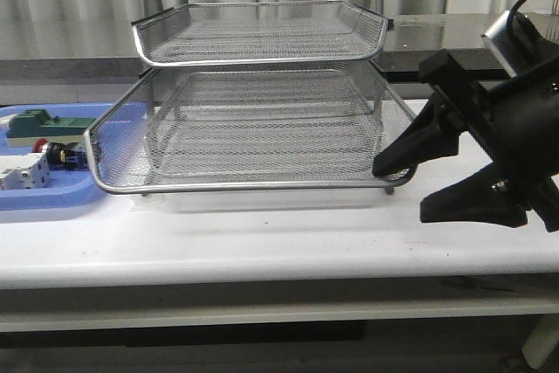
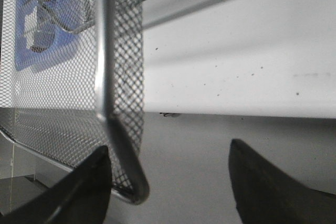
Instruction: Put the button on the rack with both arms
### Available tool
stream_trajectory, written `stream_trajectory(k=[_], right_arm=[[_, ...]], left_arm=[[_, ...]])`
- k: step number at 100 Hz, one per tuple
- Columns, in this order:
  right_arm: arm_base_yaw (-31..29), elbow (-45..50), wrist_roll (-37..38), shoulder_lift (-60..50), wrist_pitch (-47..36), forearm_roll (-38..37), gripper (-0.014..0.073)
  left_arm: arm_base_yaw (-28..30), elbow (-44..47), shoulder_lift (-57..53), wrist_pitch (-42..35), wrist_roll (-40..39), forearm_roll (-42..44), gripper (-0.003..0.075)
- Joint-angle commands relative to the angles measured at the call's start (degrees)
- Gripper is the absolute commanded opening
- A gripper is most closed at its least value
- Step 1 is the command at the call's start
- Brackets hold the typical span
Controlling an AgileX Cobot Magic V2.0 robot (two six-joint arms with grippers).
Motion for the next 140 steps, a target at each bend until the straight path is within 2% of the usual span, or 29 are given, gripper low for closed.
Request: stream_trajectory(k=[1,16,28,70,90,98,122,140], right_arm=[[0.2,-1.0,-0.9,-3.4,3.4,1.0,0.0519],[0.1,-1.0,-0.5,-7.3,3.0,-0.2,0.0519],[0.1,-1.0,5.1,-10.4,1.8,-6.9,0.0519],[0.1,-1.0,41.2,-28.8,-2.4,-53.4,0.0517],[0.1,-3.6,57.5,-37.8,2.2,-74.7,0.0517],[0.1,-5.1,61.8,-40.9,5.2,-81.9,0.0517],[0.1,-7.3,67.7,-47.7,13.9,-95.0,0.0517],[0.1,-7.3,69.9,-51.5,17.6,-98.2,0.0517]], left_arm=[[0.0,2.7,-1.8,-4.9,-0.5,0.1,0.0004],[0.0,2.7,-1.8,-4.9,-0.5,0.1,0.0004],[0.0,2.7,-1.8,-4.9,-0.5,0.1,0.0004],[0.0,2.7,-1.8,-4.9,-0.5,0.1,0.0004],[0.0,2.7,-1.8,-4.9,-0.5,0.1,0.0004],[0.0,2.7,-1.8,-4.9,-0.5,0.1,0.0004],[0.0,2.7,-1.8,-4.9,-0.5,0.1,0.0004],[0.0,2.7,-1.8,-4.9,-0.5,0.1,0.0004]])
